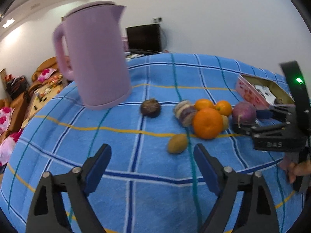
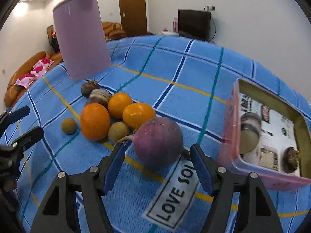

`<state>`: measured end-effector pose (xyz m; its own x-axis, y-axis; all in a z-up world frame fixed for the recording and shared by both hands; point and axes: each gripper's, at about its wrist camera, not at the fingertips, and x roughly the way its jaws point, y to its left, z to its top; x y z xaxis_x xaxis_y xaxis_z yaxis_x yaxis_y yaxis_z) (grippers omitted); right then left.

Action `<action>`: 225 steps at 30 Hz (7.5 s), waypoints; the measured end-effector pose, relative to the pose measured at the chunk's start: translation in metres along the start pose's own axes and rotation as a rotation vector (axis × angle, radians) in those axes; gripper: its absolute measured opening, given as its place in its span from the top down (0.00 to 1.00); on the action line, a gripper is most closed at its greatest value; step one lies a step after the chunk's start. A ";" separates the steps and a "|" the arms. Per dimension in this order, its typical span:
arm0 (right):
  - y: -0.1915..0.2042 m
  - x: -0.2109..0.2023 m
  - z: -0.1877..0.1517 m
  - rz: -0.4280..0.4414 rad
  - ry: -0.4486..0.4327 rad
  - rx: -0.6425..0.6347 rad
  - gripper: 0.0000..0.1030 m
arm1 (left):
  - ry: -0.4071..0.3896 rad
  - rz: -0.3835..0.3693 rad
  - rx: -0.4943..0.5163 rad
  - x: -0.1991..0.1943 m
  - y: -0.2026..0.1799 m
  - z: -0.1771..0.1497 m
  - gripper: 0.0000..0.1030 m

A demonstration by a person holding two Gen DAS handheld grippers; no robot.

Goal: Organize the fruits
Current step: 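Grasp the purple turnip with the right tool while the left tool grasps a small yellow fruit, then lower the turnip and yellow fruit into the pink tin and open both tools, then withdraw both tools from the tin toward the remaining oranges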

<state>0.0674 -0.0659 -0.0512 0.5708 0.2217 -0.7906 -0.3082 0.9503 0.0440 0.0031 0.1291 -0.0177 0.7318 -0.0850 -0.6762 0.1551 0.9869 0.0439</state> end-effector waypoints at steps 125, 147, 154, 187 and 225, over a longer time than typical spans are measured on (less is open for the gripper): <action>-0.208 -0.052 -0.012 -0.272 -0.199 0.353 0.46 | -0.081 -0.200 0.018 0.096 -0.252 0.109 0.71; -0.207 -0.109 -0.037 -0.254 -0.484 0.507 0.29 | -0.315 -0.036 0.056 0.048 -0.248 0.097 0.00; -0.202 -0.112 -0.043 -0.315 -0.520 0.507 0.29 | -0.307 -0.002 0.052 0.048 -0.239 0.092 0.00; -0.170 -0.113 -0.046 -0.323 -0.563 0.445 0.29 | -0.292 0.026 0.042 0.031 -0.202 0.073 0.00; -0.121 -0.101 -0.038 -0.174 -0.533 0.318 0.29 | -0.217 0.103 -0.015 0.034 -0.113 0.061 0.00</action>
<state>0.0185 -0.2117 0.0000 0.9170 0.0592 -0.3945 0.0167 0.9824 0.1862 0.0513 0.0066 -0.0011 0.8688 -0.0093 -0.4951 0.0632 0.9937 0.0924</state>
